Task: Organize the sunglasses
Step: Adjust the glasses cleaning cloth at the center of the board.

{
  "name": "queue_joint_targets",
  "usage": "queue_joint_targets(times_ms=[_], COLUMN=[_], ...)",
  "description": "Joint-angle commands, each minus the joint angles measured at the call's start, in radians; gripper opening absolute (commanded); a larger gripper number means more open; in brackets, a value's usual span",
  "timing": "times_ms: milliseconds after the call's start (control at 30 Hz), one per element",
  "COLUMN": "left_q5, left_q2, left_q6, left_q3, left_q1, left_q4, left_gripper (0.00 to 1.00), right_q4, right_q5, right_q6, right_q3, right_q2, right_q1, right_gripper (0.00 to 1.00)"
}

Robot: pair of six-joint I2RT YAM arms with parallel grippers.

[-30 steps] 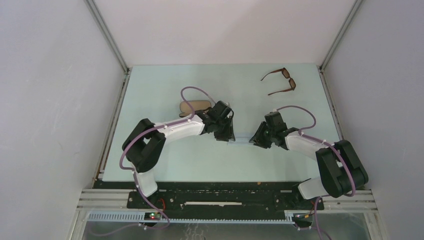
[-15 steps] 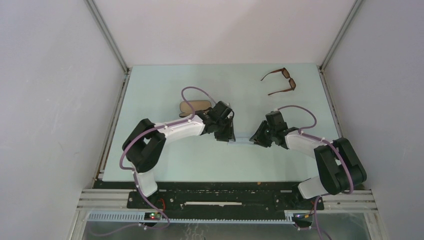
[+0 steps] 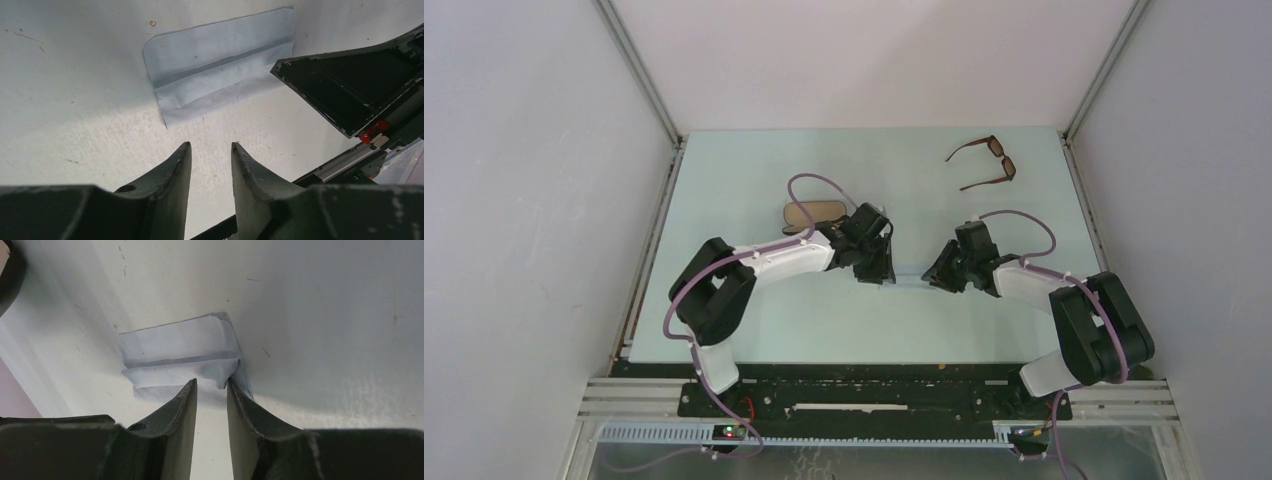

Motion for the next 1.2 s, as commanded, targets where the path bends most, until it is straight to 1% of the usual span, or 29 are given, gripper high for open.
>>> queue_joint_targets(times_ms=[0,333,633,933,1167], left_q5=[-0.002,-0.028,-0.017,-0.021,-0.014], left_q2=[-0.023,-0.042,-0.036,-0.04,-0.071], left_q6=[0.018,0.028,0.028,0.025,0.025], left_q3=[-0.032,-0.029,-0.021,-0.017,-0.029], left_q1=[-0.009,-0.016,-0.017,-0.018,-0.017], left_q4=[0.022,0.005,0.006,0.008,0.034], left_gripper=[0.4,0.4,0.4,0.4,0.4], right_q4=[0.034,0.039,0.031,-0.054,-0.071], right_q5=[-0.002,-0.022,0.002,0.068,0.044], right_q6=[0.022,0.04,0.043,0.01,-0.02], right_q3=[0.036,0.116,0.172,0.185,0.183], right_q2=[0.019,0.078,0.118,0.059,0.056], right_q1=[-0.008,-0.008,-0.009,-0.026,-0.002], right_gripper=[0.36,0.36,0.36,0.37,0.35])
